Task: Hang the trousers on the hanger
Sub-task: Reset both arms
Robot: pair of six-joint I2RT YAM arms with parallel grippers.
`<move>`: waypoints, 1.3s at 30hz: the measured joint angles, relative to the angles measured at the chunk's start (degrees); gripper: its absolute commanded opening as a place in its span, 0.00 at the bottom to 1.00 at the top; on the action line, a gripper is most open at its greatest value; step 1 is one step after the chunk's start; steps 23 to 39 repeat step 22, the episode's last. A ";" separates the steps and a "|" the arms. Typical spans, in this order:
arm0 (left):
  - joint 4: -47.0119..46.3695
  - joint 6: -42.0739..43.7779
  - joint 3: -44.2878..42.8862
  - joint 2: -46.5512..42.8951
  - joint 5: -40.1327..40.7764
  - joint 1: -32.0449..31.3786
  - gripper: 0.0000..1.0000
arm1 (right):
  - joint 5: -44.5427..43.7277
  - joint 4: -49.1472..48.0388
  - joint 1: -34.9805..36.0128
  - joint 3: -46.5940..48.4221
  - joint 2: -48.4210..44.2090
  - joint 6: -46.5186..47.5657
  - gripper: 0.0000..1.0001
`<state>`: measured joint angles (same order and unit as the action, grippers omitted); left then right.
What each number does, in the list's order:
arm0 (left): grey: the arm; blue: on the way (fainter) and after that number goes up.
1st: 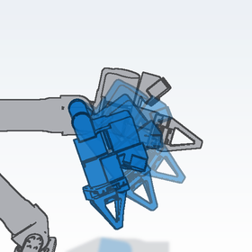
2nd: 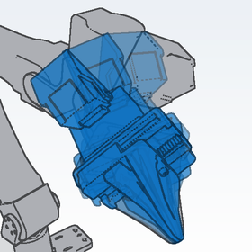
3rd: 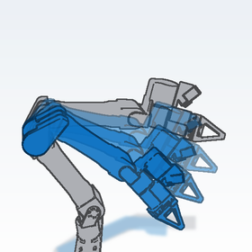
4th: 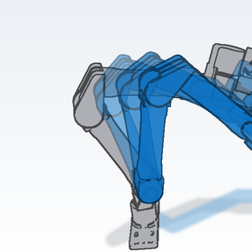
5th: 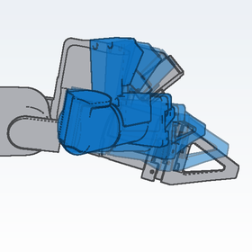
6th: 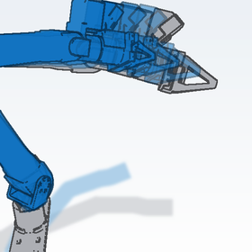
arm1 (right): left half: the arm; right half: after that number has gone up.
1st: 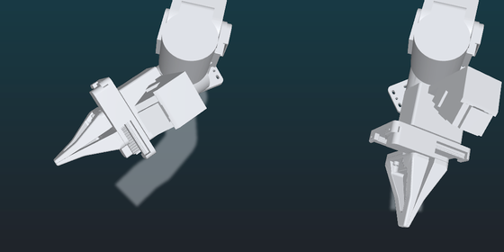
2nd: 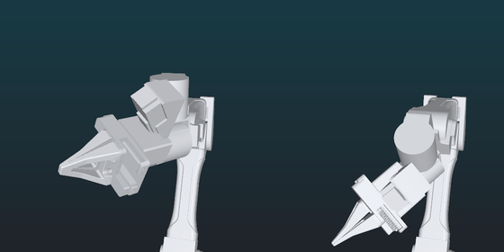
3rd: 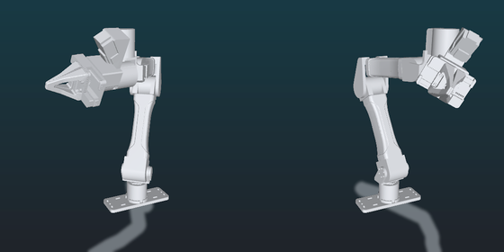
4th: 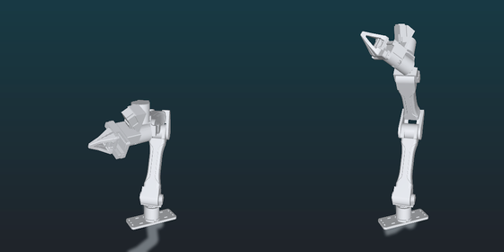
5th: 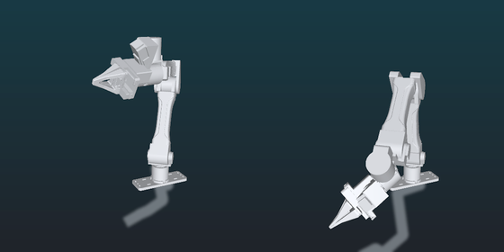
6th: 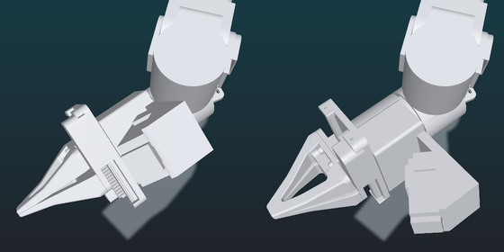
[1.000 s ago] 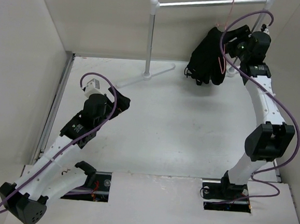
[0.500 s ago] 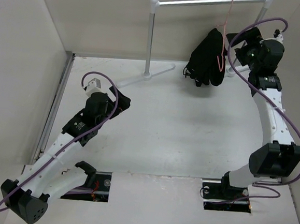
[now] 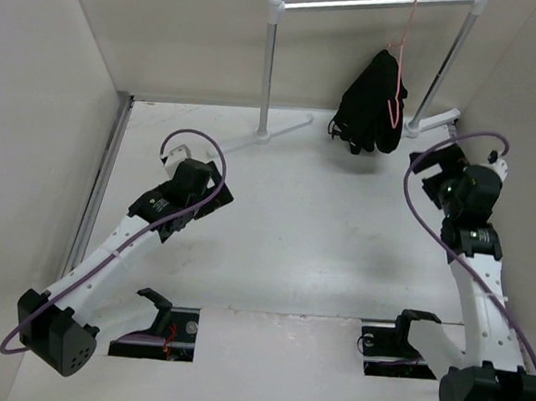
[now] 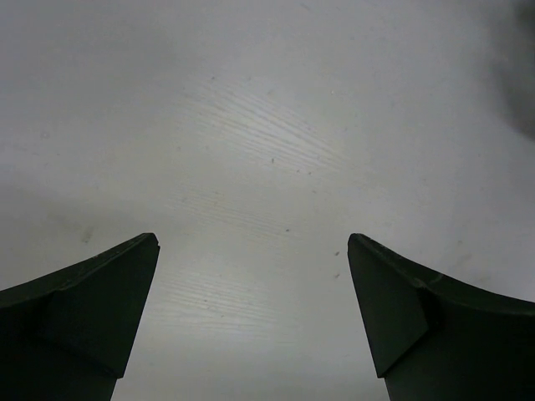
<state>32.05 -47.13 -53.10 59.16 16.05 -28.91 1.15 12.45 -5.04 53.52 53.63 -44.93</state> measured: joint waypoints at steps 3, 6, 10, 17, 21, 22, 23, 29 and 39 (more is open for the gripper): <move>2.36 0.44 0.04 -0.13 1.14 -0.35 1.00 | -4.42 5.99 0.76 -7.54 -4.22 0.15 1.00; 3.32 0.83 0.13 -0.63 1.66 -0.79 1.00 | -8.83 12.37 1.31 -12.83 -7.98 0.39 1.00; 3.39 1.05 0.35 -1.27 1.99 -1.79 1.00 | -12.74 18.69 1.36 -15.26 -12.35 1.20 1.00; 2.71 1.20 1.14 0.20 2.01 -5.60 1.00 | -12.00 19.52 2.19 -15.32 -16.94 2.56 1.00; 1.01 1.22 1.62 1.46 1.99 -8.07 1.00 | -12.39 20.76 2.95 -14.71 -14.64 3.15 1.00; 0.72 1.22 1.75 1.79 1.97 -8.72 1.00 | -12.59 21.05 3.15 -14.64 -14.10 3.19 1.00; 0.72 1.22 1.75 1.79 1.97 -8.72 1.00 | -12.59 21.05 3.15 -14.64 -14.10 3.19 1.00; 0.72 1.22 1.75 1.79 1.97 -8.72 1.00 | -12.59 21.05 3.15 -14.64 -14.10 3.19 1.00; 0.72 1.22 1.75 1.79 1.97 -8.72 1.00 | -12.59 21.05 3.15 -14.64 -14.10 3.19 1.00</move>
